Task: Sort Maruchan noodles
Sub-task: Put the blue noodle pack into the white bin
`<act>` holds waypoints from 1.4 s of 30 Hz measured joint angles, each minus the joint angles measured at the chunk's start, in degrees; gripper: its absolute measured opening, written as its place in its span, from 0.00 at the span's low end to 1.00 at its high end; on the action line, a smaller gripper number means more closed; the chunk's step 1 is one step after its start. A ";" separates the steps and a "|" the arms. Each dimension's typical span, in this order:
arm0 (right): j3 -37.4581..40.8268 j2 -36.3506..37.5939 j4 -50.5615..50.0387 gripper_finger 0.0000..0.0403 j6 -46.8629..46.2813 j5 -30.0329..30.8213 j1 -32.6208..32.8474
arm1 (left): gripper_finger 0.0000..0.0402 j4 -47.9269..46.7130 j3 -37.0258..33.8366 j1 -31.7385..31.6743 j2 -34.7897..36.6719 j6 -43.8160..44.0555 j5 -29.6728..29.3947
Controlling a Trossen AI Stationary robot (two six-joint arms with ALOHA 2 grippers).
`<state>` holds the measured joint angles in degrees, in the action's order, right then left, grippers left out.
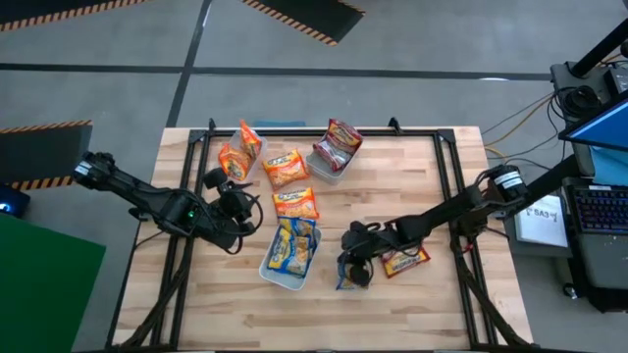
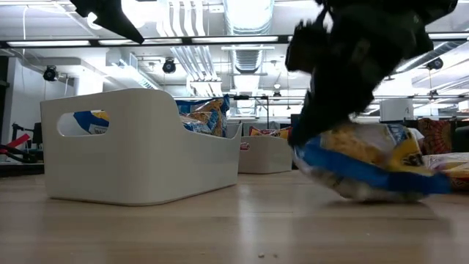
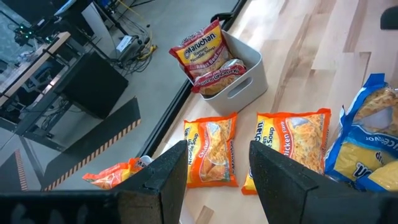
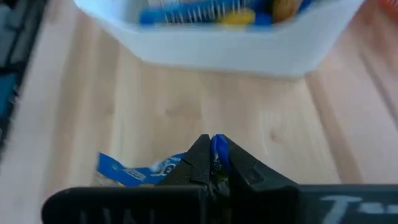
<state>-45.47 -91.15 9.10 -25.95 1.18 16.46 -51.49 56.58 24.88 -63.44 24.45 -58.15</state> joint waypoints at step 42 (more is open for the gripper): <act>-39.37 -17.89 -6.89 0.02 -8.05 3.37 -6.15 | 0.39 1.74 -0.02 0.95 2.44 -0.83 -3.91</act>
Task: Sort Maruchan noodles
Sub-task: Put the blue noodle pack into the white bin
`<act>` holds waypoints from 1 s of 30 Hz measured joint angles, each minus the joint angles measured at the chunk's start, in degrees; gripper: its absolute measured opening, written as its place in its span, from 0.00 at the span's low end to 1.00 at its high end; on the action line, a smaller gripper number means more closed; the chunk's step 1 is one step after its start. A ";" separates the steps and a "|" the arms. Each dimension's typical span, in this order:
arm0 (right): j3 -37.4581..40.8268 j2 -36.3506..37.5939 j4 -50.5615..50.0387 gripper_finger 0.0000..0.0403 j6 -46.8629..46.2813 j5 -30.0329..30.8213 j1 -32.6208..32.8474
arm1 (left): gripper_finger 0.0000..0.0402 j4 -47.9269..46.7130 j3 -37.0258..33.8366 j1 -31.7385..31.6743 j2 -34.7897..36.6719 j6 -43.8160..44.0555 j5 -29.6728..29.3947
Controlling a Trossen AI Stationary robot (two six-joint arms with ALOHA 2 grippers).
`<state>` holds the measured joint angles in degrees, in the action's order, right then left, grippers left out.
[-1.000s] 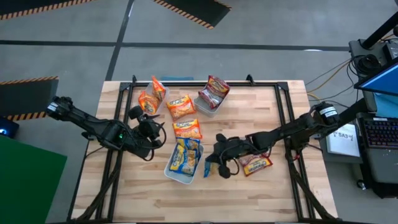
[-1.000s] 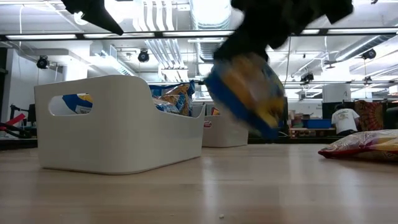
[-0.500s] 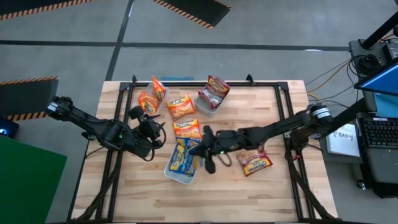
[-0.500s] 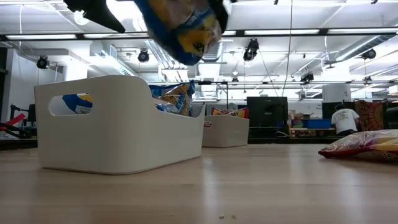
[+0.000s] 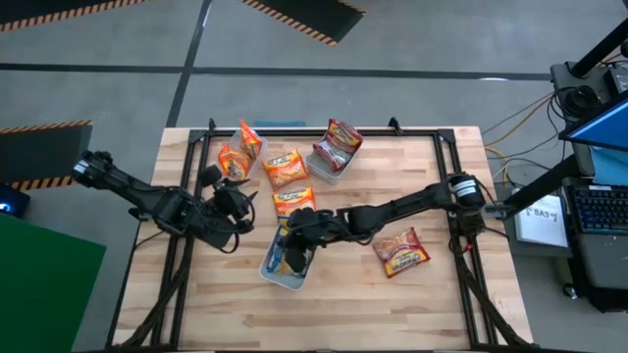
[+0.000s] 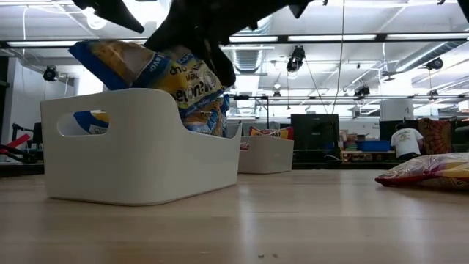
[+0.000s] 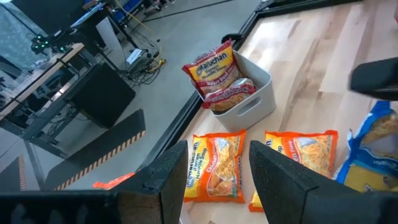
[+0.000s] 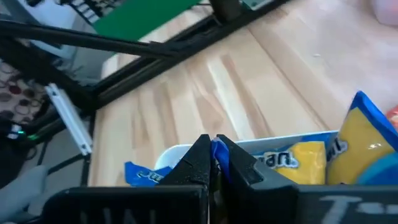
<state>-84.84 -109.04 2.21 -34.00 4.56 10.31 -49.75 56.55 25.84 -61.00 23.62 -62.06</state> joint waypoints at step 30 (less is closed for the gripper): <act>-1.19 0.14 0.61 0.21 24.87 4.53 1.81 | 0.39 -1.36 0.00 0.44 0.12 -0.66 -0.38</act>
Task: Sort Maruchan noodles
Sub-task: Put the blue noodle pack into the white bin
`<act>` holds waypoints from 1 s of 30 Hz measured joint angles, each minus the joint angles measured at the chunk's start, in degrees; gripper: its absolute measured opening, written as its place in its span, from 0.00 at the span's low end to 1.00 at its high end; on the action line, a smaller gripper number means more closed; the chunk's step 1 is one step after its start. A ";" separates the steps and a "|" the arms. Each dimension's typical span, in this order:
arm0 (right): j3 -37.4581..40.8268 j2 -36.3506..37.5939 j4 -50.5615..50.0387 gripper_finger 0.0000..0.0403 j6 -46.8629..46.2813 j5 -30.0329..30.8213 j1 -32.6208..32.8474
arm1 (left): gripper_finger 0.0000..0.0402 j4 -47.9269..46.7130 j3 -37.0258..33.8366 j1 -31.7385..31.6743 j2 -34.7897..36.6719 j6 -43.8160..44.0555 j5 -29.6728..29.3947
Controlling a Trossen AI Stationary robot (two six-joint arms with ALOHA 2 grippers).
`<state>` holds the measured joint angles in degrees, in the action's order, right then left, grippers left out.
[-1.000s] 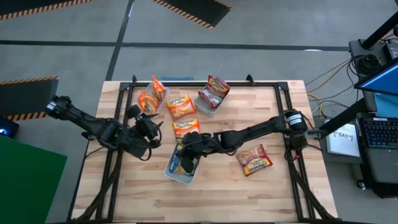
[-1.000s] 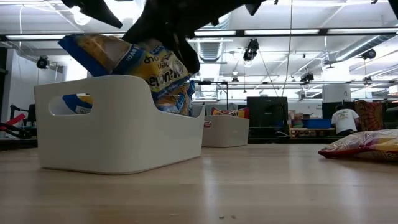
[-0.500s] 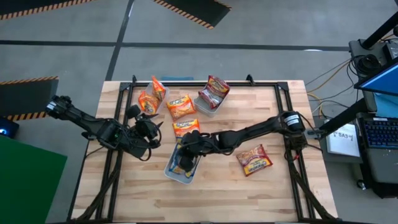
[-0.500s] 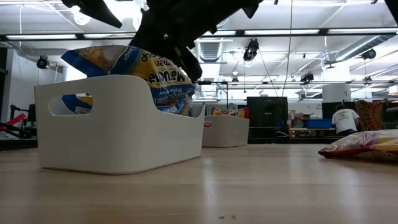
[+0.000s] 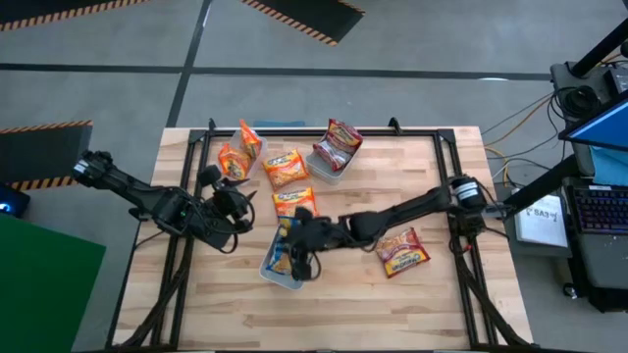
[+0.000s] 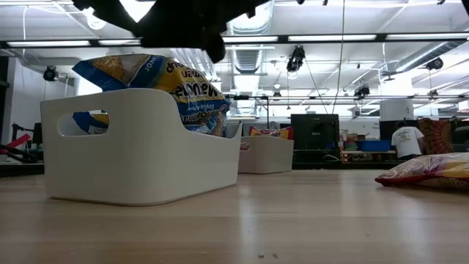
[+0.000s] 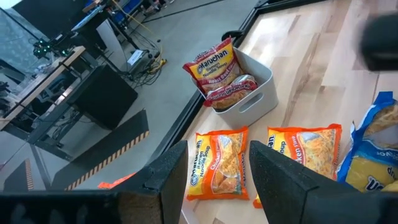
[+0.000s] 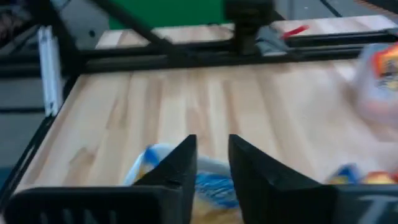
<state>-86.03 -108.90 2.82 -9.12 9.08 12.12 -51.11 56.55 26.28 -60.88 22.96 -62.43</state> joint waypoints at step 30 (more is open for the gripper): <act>2.74 -4.33 8.89 0.03 5.56 4.94 0.42 | 0.39 -0.37 0.00 1.81 0.37 0.70 0.02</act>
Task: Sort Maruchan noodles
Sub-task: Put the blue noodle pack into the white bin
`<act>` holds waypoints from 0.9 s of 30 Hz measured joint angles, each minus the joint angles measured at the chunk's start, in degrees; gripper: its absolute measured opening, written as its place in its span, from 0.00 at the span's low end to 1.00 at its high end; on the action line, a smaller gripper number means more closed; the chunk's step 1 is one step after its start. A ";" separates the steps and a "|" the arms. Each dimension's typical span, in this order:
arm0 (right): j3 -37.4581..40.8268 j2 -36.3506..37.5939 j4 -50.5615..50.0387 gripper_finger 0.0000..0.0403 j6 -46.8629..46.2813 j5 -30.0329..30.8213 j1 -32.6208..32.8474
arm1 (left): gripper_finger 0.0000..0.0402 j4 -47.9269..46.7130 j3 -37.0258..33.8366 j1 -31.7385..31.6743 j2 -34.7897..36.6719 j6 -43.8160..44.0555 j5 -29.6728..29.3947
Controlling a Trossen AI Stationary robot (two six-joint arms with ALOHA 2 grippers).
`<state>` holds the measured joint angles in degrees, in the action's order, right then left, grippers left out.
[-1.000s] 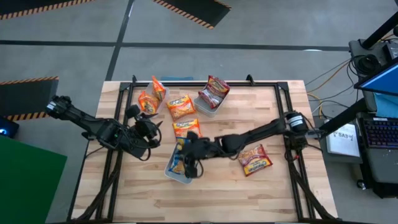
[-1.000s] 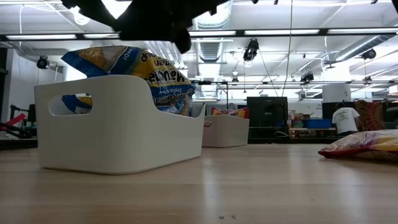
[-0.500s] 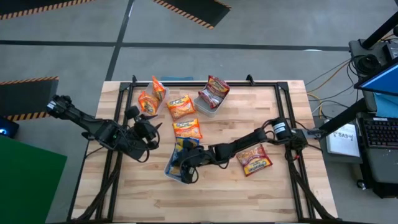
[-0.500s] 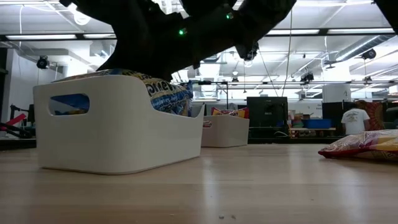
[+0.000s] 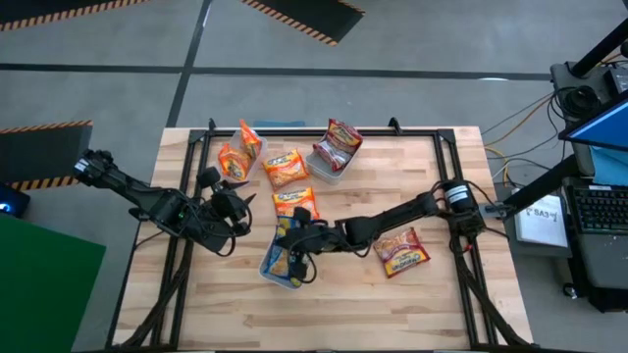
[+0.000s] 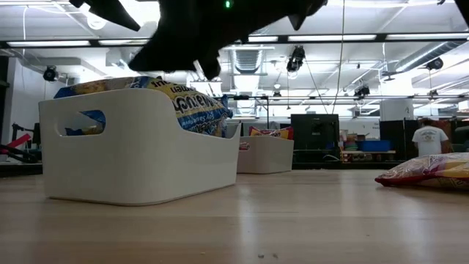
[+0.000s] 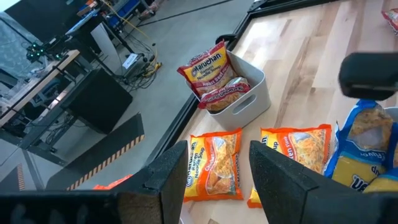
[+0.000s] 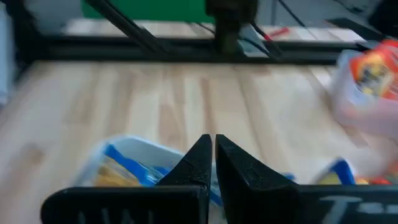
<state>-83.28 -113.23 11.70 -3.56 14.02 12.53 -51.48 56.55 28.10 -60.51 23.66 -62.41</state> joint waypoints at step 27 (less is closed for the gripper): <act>1.48 2.26 -2.62 0.03 -0.23 -11.20 -0.41 | 0.39 0.01 -0.02 0.00 -0.07 -0.24 0.09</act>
<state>-81.80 -110.97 9.08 -3.79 2.83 12.12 -51.48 56.53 28.10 -60.58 23.42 -62.33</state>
